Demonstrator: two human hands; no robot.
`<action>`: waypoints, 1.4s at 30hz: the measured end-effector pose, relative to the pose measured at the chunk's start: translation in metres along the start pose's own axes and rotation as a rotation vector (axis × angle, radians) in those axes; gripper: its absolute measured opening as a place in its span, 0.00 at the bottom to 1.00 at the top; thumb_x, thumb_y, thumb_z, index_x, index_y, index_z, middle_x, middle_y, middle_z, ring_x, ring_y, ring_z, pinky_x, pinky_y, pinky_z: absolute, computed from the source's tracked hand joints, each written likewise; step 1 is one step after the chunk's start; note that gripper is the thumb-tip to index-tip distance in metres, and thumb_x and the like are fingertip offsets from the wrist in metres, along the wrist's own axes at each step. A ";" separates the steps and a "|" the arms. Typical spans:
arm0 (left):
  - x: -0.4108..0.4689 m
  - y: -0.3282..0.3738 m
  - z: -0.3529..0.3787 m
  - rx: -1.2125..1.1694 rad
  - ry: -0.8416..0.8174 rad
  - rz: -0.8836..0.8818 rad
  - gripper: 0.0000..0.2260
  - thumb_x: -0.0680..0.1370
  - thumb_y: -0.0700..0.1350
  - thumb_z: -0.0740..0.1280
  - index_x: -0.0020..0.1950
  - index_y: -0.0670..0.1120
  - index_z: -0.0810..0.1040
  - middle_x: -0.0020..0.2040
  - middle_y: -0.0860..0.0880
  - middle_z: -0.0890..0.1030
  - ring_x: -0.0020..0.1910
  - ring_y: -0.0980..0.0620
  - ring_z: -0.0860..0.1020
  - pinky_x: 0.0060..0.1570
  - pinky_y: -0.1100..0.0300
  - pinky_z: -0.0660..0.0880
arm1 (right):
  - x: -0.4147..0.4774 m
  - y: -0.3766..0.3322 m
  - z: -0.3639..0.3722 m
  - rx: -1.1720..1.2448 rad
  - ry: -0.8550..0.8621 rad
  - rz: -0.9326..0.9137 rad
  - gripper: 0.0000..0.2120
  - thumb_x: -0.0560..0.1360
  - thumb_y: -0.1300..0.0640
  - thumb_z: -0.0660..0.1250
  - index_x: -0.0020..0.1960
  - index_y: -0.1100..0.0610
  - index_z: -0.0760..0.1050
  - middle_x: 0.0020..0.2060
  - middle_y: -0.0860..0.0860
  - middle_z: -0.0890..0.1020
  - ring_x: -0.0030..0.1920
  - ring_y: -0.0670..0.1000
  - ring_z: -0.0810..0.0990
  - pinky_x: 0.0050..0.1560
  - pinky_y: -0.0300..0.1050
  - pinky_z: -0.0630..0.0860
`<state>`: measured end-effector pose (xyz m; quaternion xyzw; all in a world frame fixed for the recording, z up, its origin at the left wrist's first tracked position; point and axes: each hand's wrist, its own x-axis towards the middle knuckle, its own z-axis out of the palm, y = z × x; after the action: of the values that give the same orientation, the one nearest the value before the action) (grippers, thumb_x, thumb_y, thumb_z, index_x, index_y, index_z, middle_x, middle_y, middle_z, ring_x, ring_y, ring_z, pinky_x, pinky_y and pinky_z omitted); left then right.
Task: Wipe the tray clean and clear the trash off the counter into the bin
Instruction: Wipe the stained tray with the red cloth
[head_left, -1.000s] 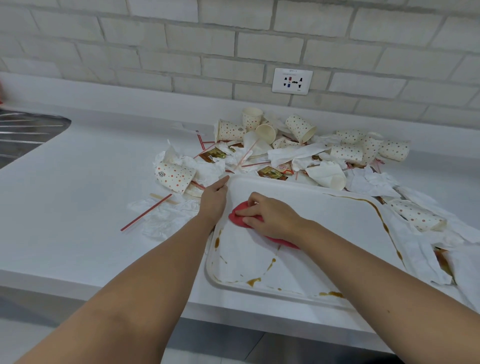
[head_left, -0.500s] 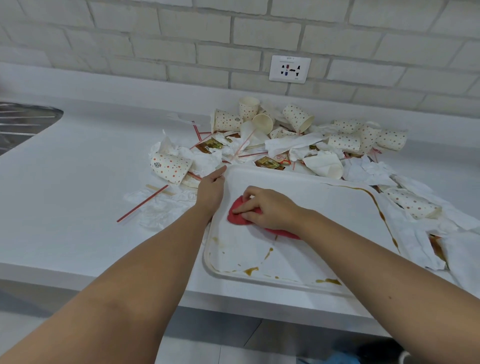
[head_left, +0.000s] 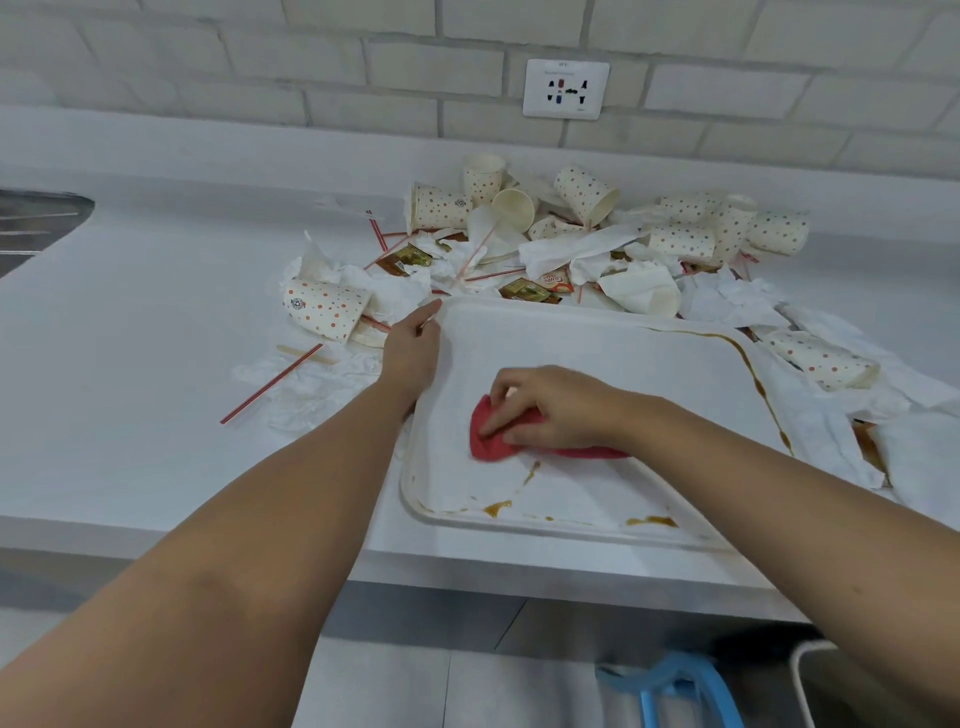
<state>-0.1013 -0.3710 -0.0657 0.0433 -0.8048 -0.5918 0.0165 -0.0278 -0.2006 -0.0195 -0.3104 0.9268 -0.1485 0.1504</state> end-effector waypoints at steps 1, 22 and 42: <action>0.000 -0.001 0.001 -0.002 0.003 -0.002 0.19 0.80 0.39 0.54 0.70 0.46 0.70 0.71 0.48 0.69 0.69 0.50 0.69 0.66 0.61 0.65 | 0.004 0.003 0.000 0.010 0.054 0.031 0.15 0.75 0.56 0.67 0.62 0.48 0.78 0.58 0.50 0.74 0.56 0.48 0.75 0.56 0.40 0.68; -0.001 -0.003 0.001 0.027 0.013 0.027 0.19 0.80 0.39 0.54 0.70 0.45 0.69 0.67 0.49 0.73 0.48 0.59 0.73 0.51 0.68 0.68 | 0.008 -0.025 0.001 -0.088 -0.038 0.003 0.17 0.74 0.55 0.68 0.63 0.48 0.77 0.56 0.50 0.75 0.55 0.51 0.75 0.55 0.46 0.71; -0.002 -0.005 0.001 0.036 0.020 0.046 0.19 0.80 0.39 0.54 0.70 0.45 0.69 0.70 0.48 0.71 0.57 0.52 0.76 0.58 0.65 0.69 | -0.029 -0.005 -0.007 -0.083 -0.121 0.074 0.17 0.72 0.54 0.71 0.60 0.48 0.79 0.49 0.44 0.69 0.47 0.42 0.68 0.51 0.40 0.67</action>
<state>-0.0994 -0.3714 -0.0707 0.0310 -0.8158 -0.5763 0.0371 -0.0051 -0.1854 -0.0059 -0.2902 0.9323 -0.0853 0.1985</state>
